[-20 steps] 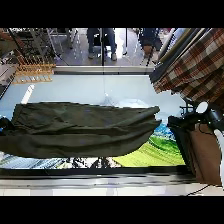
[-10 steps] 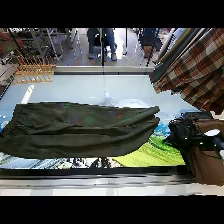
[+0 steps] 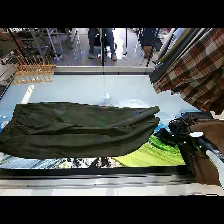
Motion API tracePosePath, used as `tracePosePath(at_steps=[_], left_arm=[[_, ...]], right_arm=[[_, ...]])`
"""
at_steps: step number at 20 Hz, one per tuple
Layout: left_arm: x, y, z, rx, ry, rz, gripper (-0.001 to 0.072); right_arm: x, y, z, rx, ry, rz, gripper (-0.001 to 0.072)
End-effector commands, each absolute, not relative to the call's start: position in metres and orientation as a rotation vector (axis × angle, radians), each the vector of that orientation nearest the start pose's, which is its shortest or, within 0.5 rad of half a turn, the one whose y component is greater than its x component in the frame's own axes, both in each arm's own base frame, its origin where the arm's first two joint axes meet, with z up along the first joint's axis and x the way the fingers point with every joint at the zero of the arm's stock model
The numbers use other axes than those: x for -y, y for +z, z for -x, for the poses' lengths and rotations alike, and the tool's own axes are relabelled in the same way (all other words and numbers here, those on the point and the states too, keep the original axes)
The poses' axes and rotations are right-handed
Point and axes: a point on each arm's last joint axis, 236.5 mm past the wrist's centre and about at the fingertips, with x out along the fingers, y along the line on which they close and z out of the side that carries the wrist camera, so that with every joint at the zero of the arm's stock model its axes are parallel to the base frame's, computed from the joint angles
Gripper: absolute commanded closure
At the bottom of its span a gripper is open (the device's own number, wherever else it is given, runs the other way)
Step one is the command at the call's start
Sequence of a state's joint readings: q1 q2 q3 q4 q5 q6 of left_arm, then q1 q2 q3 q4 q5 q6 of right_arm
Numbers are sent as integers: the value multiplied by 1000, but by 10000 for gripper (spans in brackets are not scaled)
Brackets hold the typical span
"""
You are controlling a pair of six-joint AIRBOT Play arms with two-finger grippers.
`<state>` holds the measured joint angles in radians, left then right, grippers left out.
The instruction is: Fold the clothes and pants, and hang the long-sleeved shirts on hangers.
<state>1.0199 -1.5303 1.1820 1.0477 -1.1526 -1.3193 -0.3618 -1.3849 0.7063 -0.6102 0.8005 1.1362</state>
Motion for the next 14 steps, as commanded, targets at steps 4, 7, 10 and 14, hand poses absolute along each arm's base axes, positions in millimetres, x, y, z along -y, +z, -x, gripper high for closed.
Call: tracePosePath(at_steps=[4, 7, 10, 14], left_arm=[[-283, -61, -321, -911, 440, 1070, 84], [-280, -70, -322, -921, 435, 1102, 368], [-276, -70, -323, -926, 420, 1119, 686], [-275, -29, -338, -813, 330, 1154, 689]], right_arm=[[-21, -128, -387, -1136, -15, -949, 388], [-25, -127, -390, -1138, -4, -949, 610], [-34, -120, -384, -1161, 40, -949, 689], [-40, -64, -365, -1200, 191, -739, 691]])
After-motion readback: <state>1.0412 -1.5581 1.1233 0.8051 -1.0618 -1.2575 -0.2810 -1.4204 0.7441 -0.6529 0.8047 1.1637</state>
